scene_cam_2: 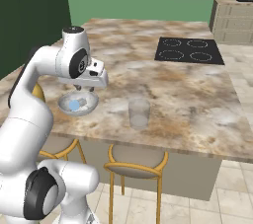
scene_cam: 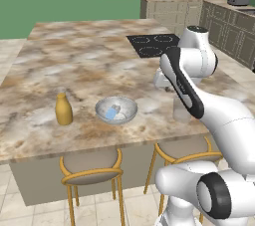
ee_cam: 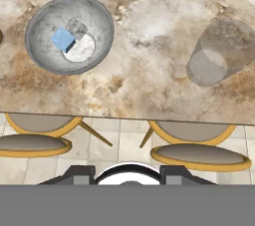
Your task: There are two ice cubes in the ice bowl. Place both ice cubes in the glass cup.
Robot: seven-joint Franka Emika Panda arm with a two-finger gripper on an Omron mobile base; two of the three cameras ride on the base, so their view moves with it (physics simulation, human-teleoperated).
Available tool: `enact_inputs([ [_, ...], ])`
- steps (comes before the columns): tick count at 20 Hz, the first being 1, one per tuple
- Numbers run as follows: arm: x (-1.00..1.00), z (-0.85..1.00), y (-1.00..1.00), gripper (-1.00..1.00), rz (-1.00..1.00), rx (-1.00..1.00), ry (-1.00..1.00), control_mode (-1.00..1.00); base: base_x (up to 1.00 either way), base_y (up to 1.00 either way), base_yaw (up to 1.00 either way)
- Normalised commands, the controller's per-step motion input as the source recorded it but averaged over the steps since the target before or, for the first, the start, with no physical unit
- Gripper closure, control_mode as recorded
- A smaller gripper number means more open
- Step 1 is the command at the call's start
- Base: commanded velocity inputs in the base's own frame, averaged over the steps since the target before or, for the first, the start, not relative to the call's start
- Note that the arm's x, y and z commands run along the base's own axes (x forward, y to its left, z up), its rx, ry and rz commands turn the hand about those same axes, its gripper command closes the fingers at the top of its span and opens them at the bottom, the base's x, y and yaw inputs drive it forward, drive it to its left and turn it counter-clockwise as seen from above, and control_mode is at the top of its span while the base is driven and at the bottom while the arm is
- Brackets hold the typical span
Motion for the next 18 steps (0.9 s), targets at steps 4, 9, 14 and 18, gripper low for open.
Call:
enact_inputs([
  [4, 0.0, -0.01, 0.0, -1.0, 0.0, 0.0, 0.0, -1.0, 0.0, 0.0, 0.0],
  [9, 0.0, 0.0, 0.0, -1.0, 0.0, 0.0, 0.0, -1.0, 0.0, 0.0, 0.0],
  [14, -0.02, 0.0, 0.05, -1.0, 0.0, 0.04, 0.0, -1.0, 0.0, 0.0, 0.0],
  [18, -0.02, -0.01, 0.43, -1.0, 0.0, 0.12, 0.0, -1.0, 0.0, 0.0, 0.0],
])
